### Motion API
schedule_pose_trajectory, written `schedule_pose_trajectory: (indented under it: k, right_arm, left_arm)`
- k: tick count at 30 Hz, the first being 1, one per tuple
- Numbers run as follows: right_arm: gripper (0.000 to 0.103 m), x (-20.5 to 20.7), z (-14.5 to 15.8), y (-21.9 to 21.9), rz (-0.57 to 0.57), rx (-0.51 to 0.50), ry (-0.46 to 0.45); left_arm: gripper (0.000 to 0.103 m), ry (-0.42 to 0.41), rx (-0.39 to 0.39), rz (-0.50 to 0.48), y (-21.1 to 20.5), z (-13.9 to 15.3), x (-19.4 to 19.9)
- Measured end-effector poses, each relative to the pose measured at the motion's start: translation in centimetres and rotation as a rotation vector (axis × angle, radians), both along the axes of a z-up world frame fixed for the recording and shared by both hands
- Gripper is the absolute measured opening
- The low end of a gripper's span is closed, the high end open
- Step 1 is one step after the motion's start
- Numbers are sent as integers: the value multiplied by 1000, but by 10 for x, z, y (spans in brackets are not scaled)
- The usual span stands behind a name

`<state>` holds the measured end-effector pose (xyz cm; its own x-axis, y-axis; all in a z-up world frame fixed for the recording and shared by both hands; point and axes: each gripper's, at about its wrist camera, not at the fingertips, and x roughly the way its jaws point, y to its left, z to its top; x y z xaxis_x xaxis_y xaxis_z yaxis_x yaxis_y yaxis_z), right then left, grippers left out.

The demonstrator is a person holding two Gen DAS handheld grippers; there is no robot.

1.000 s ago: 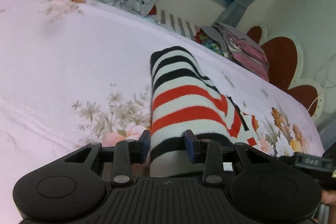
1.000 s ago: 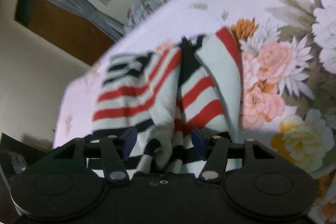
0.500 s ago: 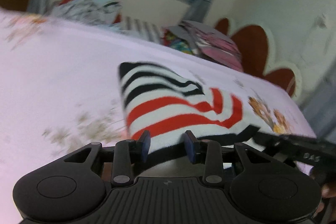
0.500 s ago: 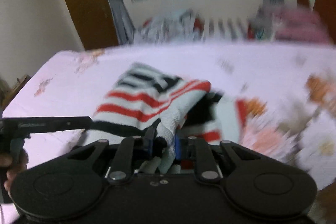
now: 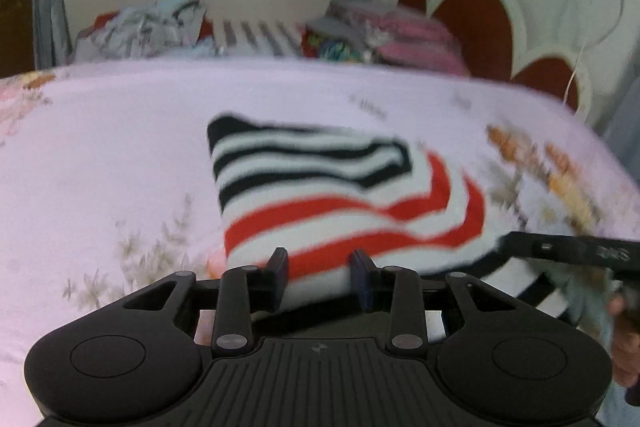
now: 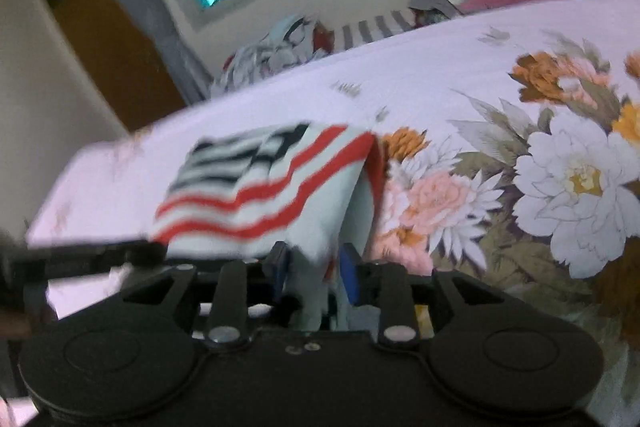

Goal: Fold small clothes
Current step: 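Lay the folded hem on the collar and open both grippers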

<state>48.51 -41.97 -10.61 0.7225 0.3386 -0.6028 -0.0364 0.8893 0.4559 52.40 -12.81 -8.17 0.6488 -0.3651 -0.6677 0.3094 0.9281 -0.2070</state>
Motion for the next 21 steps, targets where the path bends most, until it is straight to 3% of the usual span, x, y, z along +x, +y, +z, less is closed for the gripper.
schedule_pose_trajectory:
  k: [6, 7, 9, 11, 14, 18, 21]
  right_arm:
    - [27, 50, -3, -10, -8, 58, 42]
    - [23, 56, -4, -11, -6, 60, 53]
    - [10, 64, -6, -7, 5, -12, 43]
    - [8, 69, -18, -1, 25, -100, 79]
    - [8, 66, -25, -2, 21, -100, 77]
    - [14, 50, -3, -4, 13, -70, 61]
    - [15, 19, 23, 7, 98, -106, -5]
  left_arm:
    - [35, -1, 23, 1, -7, -5, 31]
    - [35, 7, 19, 2, -8, -6, 36]
    - [35, 67, 58, -18, -15, -16, 47]
    - [35, 62, 132, -69, -25, -22, 50]
    - [35, 80, 159, -73, -31, -18, 53]
    - [35, 25, 159, -66, -25, -4, 29]
    - [35, -20, 142, -75, -17, 8, -8]
